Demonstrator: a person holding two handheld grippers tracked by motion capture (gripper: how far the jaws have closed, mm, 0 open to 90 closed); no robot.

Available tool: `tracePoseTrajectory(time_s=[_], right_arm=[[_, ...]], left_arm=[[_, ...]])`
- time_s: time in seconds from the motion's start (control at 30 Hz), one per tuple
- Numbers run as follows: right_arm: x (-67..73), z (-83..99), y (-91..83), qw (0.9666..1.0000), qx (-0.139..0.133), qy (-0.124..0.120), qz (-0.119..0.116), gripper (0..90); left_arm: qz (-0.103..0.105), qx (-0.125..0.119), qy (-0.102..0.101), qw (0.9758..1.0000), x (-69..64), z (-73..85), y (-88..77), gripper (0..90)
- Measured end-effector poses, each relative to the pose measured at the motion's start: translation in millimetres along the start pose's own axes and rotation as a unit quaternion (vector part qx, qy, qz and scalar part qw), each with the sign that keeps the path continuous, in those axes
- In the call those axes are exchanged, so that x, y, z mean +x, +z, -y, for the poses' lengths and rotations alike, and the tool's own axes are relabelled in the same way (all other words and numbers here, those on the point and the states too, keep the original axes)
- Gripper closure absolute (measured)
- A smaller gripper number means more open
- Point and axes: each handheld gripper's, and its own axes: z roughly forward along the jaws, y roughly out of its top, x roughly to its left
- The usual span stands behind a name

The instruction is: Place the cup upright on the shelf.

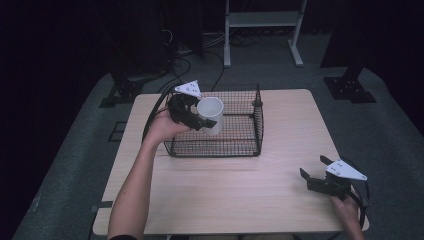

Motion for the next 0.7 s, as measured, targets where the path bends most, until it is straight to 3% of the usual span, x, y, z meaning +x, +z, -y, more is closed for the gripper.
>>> tracePoseTrajectory(time_s=[0.7], right_arm=[[-0.3,0.1,-0.4,1.0000,0.000,0.003,-0.001,13.1]], left_arm=[[0.005,0.017,-0.008,0.9998,21.3,-7.9,22.2,21.9]])
